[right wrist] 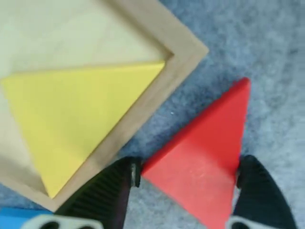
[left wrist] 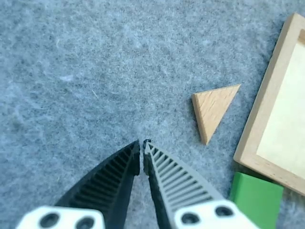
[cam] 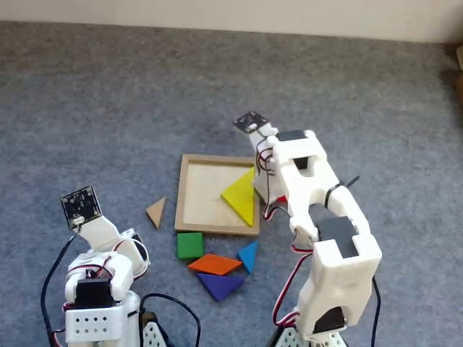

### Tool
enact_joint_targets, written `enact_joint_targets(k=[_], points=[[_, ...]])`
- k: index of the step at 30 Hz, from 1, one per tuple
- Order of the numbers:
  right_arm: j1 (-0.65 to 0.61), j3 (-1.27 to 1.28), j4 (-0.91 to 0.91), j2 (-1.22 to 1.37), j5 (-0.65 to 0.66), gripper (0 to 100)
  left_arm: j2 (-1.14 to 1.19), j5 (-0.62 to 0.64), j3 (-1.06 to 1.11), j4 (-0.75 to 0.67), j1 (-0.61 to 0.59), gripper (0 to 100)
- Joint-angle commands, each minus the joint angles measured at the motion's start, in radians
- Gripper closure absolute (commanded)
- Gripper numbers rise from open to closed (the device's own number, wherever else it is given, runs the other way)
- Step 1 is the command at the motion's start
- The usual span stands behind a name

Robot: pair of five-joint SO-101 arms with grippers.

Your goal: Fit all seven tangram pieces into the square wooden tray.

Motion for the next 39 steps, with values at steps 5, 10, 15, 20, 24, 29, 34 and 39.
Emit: enact_joint_targets(k=[5,10,15,20,24,29,34,39], points=[[0.033,-0.068,0.035,0.005,0.0,79.4,0.007,-0.006,0.022,0.005,0.021,96],[0.045,-0.061,0.067,-0.084,0.0,79.4,0.007,-0.006,0.022,0.005,0.021,96],[0.074,-0.013,0.068,-0.173,0.002,79.5,0.007,-0.006,0.022,0.005,0.021,96],[0.07,0.044,0.067,-0.266,0.002,79.5,0.007,-0.006,0.022,0.005,0.021,96],[0.07,0.081,0.067,-0.343,0.002,79.5,0.007,-0.006,0.022,0.005,0.021,96],[0.025,0.097,0.067,-0.421,0.002,79.5,0.007,-0.006,0.022,0.005,0.021,96],[-0.054,0.099,0.074,-0.476,-0.005,79.5,0.007,-0.006,0.022,0.005,0.021,96],[-0.157,0.097,0.067,-0.498,0.002,79.5,0.007,-0.006,0.022,0.005,0.021,96]])
